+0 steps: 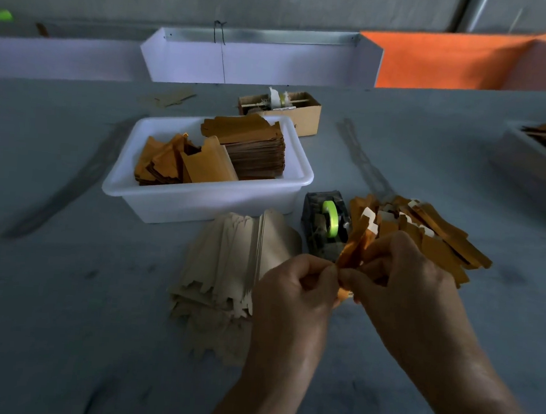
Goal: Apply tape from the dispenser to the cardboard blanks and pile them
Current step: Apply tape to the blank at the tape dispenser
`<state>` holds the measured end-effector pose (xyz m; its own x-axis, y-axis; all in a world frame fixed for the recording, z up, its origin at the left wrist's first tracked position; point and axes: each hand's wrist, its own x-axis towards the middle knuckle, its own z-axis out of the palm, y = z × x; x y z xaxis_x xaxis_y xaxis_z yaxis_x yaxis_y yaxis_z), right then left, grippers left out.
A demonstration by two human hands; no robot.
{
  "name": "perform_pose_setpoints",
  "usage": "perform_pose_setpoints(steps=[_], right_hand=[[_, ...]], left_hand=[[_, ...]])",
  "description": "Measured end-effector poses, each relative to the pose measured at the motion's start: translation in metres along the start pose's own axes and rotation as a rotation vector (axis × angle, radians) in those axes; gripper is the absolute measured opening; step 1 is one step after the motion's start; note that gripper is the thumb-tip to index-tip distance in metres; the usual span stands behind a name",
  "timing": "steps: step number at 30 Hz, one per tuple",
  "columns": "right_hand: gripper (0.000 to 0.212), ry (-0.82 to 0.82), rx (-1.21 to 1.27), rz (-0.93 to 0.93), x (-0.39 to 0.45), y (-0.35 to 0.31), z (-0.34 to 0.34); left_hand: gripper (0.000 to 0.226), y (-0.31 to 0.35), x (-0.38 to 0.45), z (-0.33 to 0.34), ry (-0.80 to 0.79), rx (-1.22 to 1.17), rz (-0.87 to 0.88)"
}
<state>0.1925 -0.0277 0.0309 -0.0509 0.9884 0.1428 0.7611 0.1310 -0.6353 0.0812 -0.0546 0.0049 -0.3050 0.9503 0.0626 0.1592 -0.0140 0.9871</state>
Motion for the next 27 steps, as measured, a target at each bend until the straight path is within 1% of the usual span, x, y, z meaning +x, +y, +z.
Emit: perform_pose_setpoints(steps=[2,4,6,7,9,12,14,16,17,18,19,20,21,22,24,26,27], right_hand=[[0.042,-0.004,-0.063,-0.008,0.0,0.001,-0.001],[0.048,0.013,-0.045,-0.035,-0.002,0.004,-0.001],[0.049,0.008,0.092,-0.063,-0.004,0.009,0.0],[0.049,-0.026,0.203,-0.05,-0.004,0.01,0.002],[0.049,-0.119,0.433,0.042,-0.005,0.012,0.006],[0.035,-0.145,0.605,0.143,-0.005,0.018,0.014],[0.02,-0.17,0.68,0.205,-0.004,0.021,0.017],[0.01,-0.174,0.692,0.235,-0.001,0.026,0.016],[0.01,-0.152,0.672,0.239,0.002,0.03,0.014],[0.011,-0.111,0.631,0.233,0.007,0.033,0.01],[0.01,-0.049,0.573,0.213,0.012,0.037,0.005],[0.01,0.022,0.503,0.19,0.019,0.041,0.001],[0.013,0.091,0.42,0.179,0.027,0.046,-0.003],[0.019,0.143,0.318,0.18,0.036,0.052,-0.005],[0.023,0.168,0.095,0.195,0.053,0.062,-0.007],[0.025,0.183,-0.074,0.227,0.061,0.069,-0.006],[0.031,0.197,-0.106,0.245,0.061,0.071,-0.005]], left_hand=[[0.014,0.002,-0.001,-0.002,0.02,0.009,0.031],[0.013,0.005,-0.001,-0.004,0.017,0.037,0.06],[0.012,0.006,0.0,-0.005,0.016,0.038,0.052],[0.011,0.005,-0.001,-0.004,0.013,0.043,0.037],[0.012,0.004,-0.001,-0.003,-0.011,0.011,-0.014],[0.012,0.001,-0.001,-0.003,-0.059,-0.079,-0.117],[0.007,-0.001,-0.001,-0.005,-0.118,-0.046,-0.183],[0.011,-0.004,0.002,-0.007,-0.164,-0.001,-0.22],[0.012,-0.006,0.005,-0.01,-0.138,0.049,-0.205],[0.015,-0.009,0.009,-0.012,-0.076,0.177,-0.15],[0.02,-0.011,0.016,-0.016,0.004,0.402,-0.073],[0.024,-0.014,0.021,-0.02,0.083,0.679,-0.009],[0.029,-0.015,0.026,-0.024,0.148,0.921,0.019],[0.037,-0.017,0.031,-0.027,0.186,1.082,0.003],[0.05,-0.018,0.039,-0.026,0.161,1.232,-0.071],[0.058,-0.019,0.046,-0.023,0.117,1.258,-0.125],[0.059,-0.019,0.05,-0.023,0.112,1.228,-0.146]])
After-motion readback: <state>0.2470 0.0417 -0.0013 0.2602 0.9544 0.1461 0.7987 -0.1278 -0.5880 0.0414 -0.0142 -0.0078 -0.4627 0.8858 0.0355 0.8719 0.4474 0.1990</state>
